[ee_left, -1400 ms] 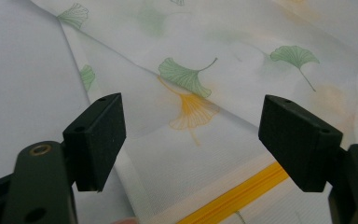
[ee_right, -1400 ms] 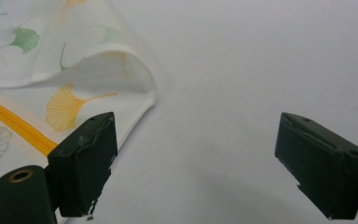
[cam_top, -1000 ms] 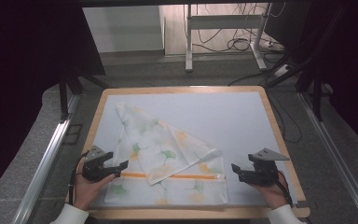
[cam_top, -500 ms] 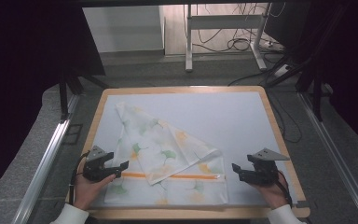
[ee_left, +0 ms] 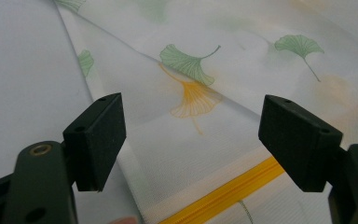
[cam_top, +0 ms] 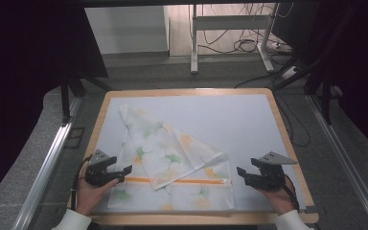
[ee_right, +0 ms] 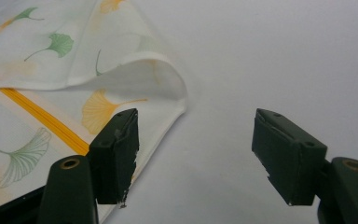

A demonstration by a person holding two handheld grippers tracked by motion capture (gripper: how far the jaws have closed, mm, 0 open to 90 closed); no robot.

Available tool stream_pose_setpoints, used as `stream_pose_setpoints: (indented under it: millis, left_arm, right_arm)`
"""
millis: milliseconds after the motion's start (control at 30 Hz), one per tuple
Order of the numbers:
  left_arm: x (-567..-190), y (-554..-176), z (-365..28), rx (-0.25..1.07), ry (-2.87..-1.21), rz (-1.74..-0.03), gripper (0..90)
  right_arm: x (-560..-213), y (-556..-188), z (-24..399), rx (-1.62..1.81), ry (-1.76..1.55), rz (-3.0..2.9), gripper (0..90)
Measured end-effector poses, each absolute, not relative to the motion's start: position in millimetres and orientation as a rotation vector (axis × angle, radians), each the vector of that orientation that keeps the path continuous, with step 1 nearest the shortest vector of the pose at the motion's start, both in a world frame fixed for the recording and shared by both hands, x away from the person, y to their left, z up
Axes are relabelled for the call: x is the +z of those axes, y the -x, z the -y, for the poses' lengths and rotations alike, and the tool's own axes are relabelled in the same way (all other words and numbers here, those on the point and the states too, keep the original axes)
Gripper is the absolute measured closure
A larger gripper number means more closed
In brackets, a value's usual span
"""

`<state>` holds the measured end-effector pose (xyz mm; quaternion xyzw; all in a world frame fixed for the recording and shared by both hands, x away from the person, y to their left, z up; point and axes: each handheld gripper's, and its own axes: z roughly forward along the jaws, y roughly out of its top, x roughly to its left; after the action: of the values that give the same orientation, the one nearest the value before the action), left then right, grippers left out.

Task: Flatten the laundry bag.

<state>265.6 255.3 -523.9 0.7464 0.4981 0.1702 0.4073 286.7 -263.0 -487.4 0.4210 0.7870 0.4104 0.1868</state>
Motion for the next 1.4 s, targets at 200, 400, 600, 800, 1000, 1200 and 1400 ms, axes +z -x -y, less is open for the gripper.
stream_pose_setpoints:
  millis: [200, 400, 600, 800, 1000, 1200, 1400]
  left_arm:
    - [-524.2, -266.0, -255.4, 0.429, -1.881, -1.258, 22.8]
    - [-523.9, -266.5, -255.2, 0.435, -1.880, -1.261, 22.8]
    - [-523.8, -266.0, -255.0, 0.434, -1.880, -1.255, 22.7]
    - [-524.3, -266.6, -254.3, 0.431, -1.888, -1.251, 22.7]
    - [-524.1, -266.5, -253.2, 0.434, -1.891, -1.253, 22.7]
    - [-524.2, -266.5, -253.1, 0.432, -1.896, -1.249, 22.6]
    - [-524.2, -266.4, -253.2, 0.431, -1.897, -1.249, 22.7]
  right_arm:
    - [-483.4, -286.8, 260.0, 1.162, -1.186, -2.220, 33.5]
    - [-473.7, -285.4, 250.9, 1.189, -1.167, -2.231, 34.6]
    - [-460.7, -284.6, 240.1, 1.203, -1.141, -2.231, 35.7]
    - [-452.7, -285.9, 232.7, 1.206, -1.127, -2.239, 37.5]
    - [-446.5, -289.6, 222.1, 1.209, -1.103, -2.258, 38.1]
    - [-442.6, -291.7, 210.5, 1.224, -1.079, -2.278, 38.6]
    - [-441.3, -293.1, 197.7, 1.229, -1.050, -2.310, 38.8]
